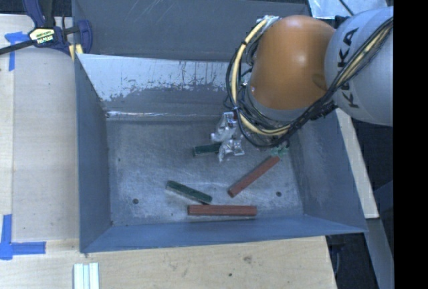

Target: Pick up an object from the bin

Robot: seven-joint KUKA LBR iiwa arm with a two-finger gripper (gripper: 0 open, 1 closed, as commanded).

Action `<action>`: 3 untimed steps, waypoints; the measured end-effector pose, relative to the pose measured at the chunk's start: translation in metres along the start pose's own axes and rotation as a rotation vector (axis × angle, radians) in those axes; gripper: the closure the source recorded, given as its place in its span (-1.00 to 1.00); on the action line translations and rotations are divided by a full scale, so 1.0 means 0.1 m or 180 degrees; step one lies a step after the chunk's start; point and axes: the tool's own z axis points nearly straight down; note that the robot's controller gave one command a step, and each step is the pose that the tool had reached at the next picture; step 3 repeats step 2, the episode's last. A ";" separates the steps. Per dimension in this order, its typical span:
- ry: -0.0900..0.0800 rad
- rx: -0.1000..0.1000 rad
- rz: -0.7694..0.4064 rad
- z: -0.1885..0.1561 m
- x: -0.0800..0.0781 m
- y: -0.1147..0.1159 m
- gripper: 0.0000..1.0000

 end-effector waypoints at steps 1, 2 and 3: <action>0.0005 -0.0001 0.0001 0.01 0.00 0.00 1.00; 0.0004 0.0000 -0.0062 -0.64 -0.05 0.03 1.00; 0.0004 0.0000 -0.0062 -0.64 -0.05 0.03 1.00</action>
Offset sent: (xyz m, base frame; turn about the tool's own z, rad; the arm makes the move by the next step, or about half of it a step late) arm 0.0035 0.0036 0.0635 -0.0214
